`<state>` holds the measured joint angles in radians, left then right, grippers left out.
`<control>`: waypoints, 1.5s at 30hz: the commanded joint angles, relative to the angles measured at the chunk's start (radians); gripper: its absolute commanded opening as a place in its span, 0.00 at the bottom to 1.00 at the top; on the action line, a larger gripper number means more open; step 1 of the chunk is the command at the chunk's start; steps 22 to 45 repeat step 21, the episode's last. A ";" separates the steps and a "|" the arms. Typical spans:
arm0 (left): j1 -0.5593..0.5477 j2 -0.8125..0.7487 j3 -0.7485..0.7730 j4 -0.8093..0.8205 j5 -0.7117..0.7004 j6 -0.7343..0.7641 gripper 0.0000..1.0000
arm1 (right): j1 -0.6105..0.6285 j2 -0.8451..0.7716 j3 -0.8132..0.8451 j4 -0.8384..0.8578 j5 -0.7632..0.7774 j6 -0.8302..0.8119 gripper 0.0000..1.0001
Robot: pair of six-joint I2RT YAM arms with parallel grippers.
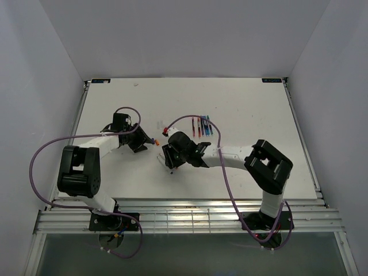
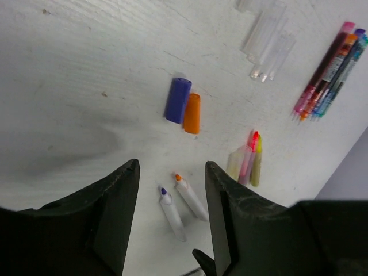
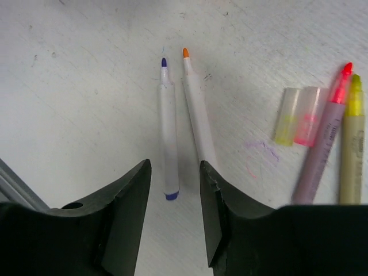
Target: Open the pen caps
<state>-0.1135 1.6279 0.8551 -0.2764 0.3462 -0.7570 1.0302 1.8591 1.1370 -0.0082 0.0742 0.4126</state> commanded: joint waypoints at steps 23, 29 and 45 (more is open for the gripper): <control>-0.005 -0.535 -0.224 0.083 0.268 -0.094 0.98 | 0.022 -0.741 -0.480 -0.386 0.408 0.244 0.72; -0.005 -0.535 -0.224 0.083 0.268 -0.094 0.98 | 0.022 -0.741 -0.480 -0.386 0.408 0.244 0.72; -0.005 -0.535 -0.224 0.083 0.268 -0.094 0.98 | 0.022 -0.741 -0.480 -0.386 0.408 0.244 0.72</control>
